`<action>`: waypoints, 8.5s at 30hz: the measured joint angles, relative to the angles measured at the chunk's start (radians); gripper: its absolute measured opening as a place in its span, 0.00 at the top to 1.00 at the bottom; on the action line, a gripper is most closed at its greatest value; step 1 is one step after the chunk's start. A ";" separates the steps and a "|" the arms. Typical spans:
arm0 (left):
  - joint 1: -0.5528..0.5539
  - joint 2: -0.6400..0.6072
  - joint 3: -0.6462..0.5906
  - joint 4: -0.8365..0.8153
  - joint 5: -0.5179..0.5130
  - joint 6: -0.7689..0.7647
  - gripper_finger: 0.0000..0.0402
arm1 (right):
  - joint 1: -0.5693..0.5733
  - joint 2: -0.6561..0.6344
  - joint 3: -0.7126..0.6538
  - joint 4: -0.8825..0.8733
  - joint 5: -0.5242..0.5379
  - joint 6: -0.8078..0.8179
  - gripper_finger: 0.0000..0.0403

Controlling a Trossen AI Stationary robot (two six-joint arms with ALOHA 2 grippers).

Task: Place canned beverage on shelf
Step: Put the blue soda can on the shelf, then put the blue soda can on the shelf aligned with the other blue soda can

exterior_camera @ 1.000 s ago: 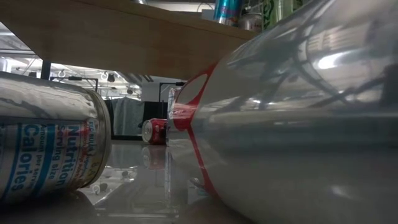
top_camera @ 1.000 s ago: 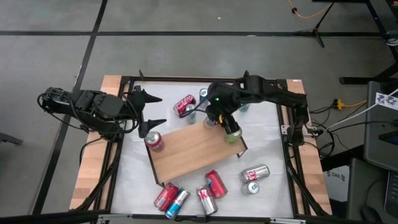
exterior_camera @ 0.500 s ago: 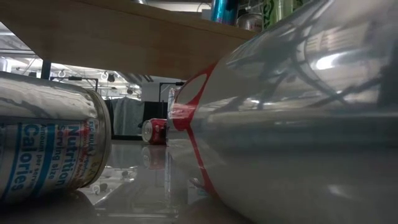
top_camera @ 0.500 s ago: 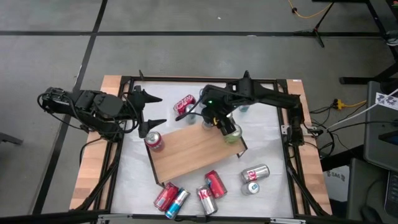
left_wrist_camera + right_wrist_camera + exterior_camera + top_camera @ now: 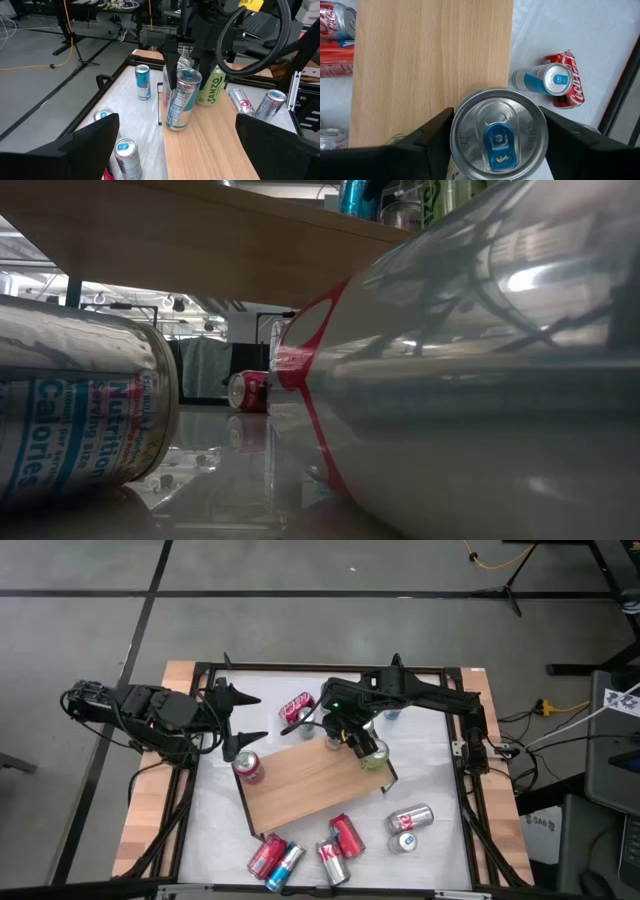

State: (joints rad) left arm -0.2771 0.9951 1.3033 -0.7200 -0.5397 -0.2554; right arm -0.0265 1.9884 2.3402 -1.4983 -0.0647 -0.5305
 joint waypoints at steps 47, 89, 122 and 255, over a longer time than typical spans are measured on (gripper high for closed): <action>0.000 0.000 0.000 0.000 0.003 0.000 0.02 | 0.000 -0.003 0.001 0.008 0.027 0.001 0.32; 0.000 0.000 0.000 0.000 0.003 -0.005 0.02 | 0.001 -0.013 0.014 0.062 0.073 0.002 0.05; -0.001 0.000 0.000 -0.005 0.037 -0.005 0.02 | 0.506 -0.226 -0.039 -0.018 0.156 0.905 0.05; 0.000 0.000 0.000 -0.005 0.036 -0.005 0.02 | 0.785 -0.224 -0.843 0.280 0.003 1.023 0.41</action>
State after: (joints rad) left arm -0.2772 0.9951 1.3037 -0.7246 -0.5037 -0.2603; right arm 0.7589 1.7649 1.4971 -1.2185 -0.0620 0.4926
